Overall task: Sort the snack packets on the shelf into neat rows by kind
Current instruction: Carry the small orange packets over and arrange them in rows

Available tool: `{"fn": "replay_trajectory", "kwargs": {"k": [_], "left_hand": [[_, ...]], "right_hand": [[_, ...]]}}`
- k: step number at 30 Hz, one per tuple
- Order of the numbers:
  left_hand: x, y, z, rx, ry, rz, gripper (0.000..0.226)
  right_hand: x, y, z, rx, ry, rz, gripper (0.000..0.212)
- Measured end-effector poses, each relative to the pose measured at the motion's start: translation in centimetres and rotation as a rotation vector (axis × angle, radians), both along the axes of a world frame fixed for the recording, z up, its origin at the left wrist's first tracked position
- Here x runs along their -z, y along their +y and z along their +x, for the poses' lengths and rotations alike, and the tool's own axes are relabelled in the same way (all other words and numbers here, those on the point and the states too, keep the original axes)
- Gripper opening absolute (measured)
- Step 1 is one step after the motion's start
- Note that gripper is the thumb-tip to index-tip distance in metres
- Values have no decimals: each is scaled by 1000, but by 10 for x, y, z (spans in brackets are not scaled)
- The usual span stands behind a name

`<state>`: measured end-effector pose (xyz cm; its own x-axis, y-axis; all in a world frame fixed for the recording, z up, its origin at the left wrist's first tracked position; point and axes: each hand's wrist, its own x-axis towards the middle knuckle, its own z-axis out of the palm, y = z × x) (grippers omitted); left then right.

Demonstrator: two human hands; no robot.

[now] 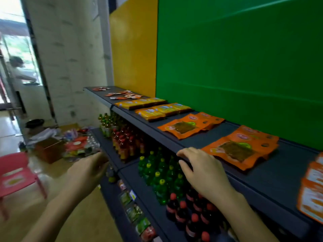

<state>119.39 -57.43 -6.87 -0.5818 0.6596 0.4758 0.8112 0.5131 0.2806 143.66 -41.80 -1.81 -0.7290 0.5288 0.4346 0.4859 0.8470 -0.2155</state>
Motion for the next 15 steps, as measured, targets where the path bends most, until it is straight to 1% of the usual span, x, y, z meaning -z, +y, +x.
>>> {"fn": "replay_trajectory", "kwargs": {"k": [7, 11, 15], "left_hand": [[21, -80, -111, -169, -74, -85, 17], [17, -103, -168, -247, -20, -71, 16], [17, -112, -216, -280, 17, -77, 15]], "right_hand": [[38, -27, -151, -138, -54, -84, 30], [38, -32, -224, -140, -20, -95, 29], [37, -25, -280, -131, -21, -121, 28]]}}
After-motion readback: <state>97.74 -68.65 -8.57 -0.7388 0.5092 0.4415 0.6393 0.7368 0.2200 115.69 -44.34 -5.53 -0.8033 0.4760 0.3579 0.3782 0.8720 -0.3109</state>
